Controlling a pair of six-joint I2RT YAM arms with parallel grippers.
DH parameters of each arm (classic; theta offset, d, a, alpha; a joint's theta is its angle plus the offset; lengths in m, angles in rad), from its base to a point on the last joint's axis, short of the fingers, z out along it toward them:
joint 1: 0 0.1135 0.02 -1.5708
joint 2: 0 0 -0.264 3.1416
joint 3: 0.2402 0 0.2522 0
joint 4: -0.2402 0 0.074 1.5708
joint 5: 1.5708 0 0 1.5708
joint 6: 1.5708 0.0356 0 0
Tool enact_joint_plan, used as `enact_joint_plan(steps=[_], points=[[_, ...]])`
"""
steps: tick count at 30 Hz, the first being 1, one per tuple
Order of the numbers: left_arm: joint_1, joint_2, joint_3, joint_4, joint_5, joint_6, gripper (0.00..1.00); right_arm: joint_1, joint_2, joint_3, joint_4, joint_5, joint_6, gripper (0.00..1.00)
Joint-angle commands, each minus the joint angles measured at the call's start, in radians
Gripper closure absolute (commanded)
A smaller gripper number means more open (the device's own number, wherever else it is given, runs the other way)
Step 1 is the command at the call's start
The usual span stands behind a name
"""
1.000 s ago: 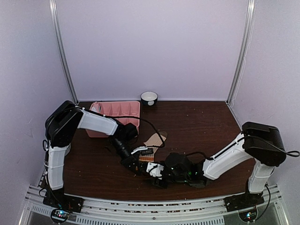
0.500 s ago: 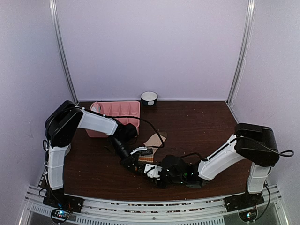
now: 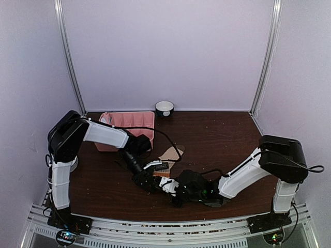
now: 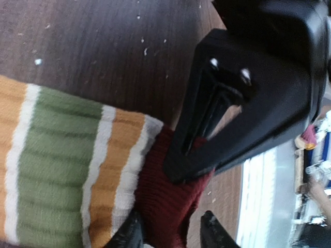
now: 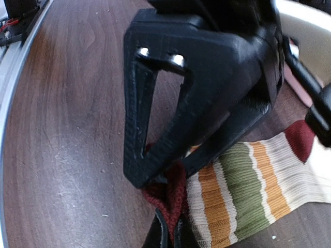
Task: Roll the socks
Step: Roll the sock at the center of the board.
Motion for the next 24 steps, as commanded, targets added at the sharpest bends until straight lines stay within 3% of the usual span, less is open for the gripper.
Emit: enact_joint_plan(steps=[1,4,8,16,24], points=[[0.009,-0.124,-0.095,0.148,-0.169,-0.027,0.54,-0.025,0.001,-0.016,0.011,-0.117,0.151,1.00],[0.009,-0.237,-0.170,0.251,-0.242,-0.049,0.48,-0.038,0.007,-0.039,0.013,-0.164,0.237,1.00],[0.009,-0.325,-0.234,0.321,-0.233,-0.027,0.44,-0.074,0.028,-0.035,-0.043,-0.233,0.347,1.00],[-0.029,-0.344,-0.308,0.378,-0.270,0.063,0.47,-0.187,0.103,0.042,-0.182,-0.456,0.588,1.00],[-0.115,-0.353,-0.320,0.466,-0.387,0.040,0.54,-0.227,0.128,0.050,-0.242,-0.567,0.693,1.00]])
